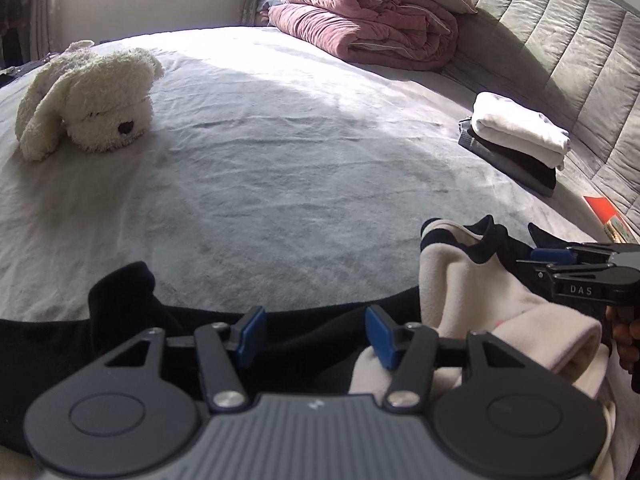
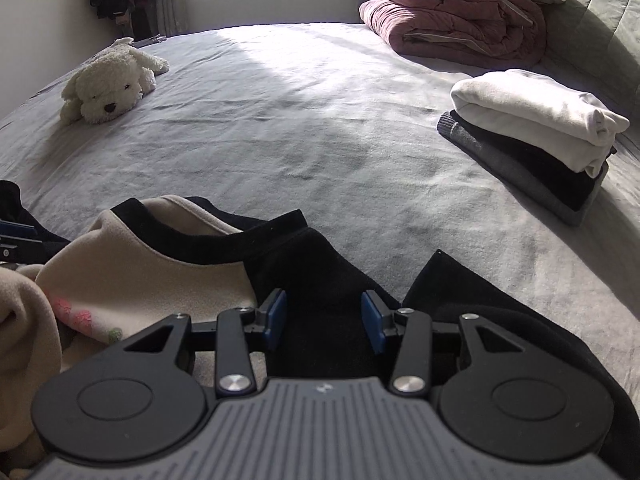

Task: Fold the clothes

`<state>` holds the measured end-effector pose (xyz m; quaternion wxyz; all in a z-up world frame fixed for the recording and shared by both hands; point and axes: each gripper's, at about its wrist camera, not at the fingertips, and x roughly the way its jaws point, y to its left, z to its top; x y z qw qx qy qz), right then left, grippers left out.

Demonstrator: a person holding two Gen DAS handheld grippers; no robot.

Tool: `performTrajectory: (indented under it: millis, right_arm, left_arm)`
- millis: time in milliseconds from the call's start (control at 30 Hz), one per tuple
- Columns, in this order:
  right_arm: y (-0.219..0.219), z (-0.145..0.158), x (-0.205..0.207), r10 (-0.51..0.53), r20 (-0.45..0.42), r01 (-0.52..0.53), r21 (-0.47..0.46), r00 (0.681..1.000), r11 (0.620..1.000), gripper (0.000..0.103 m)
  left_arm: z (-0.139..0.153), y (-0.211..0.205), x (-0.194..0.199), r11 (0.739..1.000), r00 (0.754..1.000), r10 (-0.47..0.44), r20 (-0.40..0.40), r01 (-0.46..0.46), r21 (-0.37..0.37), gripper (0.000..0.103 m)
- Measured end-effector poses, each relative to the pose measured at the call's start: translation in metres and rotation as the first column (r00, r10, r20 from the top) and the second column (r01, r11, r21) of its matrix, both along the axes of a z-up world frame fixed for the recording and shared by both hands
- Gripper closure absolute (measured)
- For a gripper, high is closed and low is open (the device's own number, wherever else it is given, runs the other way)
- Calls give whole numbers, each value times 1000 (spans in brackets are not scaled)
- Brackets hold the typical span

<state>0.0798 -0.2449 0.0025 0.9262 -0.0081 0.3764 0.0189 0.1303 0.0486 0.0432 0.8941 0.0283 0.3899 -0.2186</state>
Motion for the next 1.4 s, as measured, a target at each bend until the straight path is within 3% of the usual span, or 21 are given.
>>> performTrajectory:
  millis: [133,300,400,467,500,567,667,700,833,1067,1233,1400]
  right_arm:
    - [-2,0,-2,2,2,-2,11,1000,1000,57]
    - [-3,0,-3,18,6,-18,11,1000,1000,57]
    - [-3,-1,-1,23,9,-23,8,1000,1000,57]
    - [0,-2,0,30,13,-30,-7,999,1000,57]
    - [1,-2,0,35,15,-34,-16,999,999,57]
    - [5,-3,1,49,19,-48,-43,999,998,57]
    - [10,-4,2,78,21,-77,-54,997,996,74]
    - [13,-4,2,89,21,-88,-51,996,995,84]
    - [28,-3,2,103,47,-95,-139,994,986,99]
    - [34,3,6,60,75,-45,-181,995,982,100]
    - [39,11,6,69,92,-53,-165,993,985,103]
    - [39,19,7,61,103,-46,-138,993,989,103]
  left_arm:
    - [-6,1,10,991,999,12,40,-17,132,47]
    - [-24,-5,5,963,988,-123,91,97,253,42]
    - [-26,-5,5,969,988,-126,92,102,227,46]
    - [-27,-5,4,977,990,-119,79,103,185,66]
    - [-27,-8,0,977,989,-122,85,104,187,70]
    - [-29,-18,-8,973,986,-131,104,108,206,92]
    - [-30,-29,-16,966,984,-105,142,67,248,99]
    - [-30,-30,-17,967,984,-88,153,48,250,99]
    - [-25,-21,-18,974,984,-3,180,-38,224,100]
    - [-4,11,-22,962,960,124,251,-178,205,100]
    - [10,35,-27,934,930,202,308,-277,224,100]
    - [20,60,-34,922,921,253,296,-323,216,100]
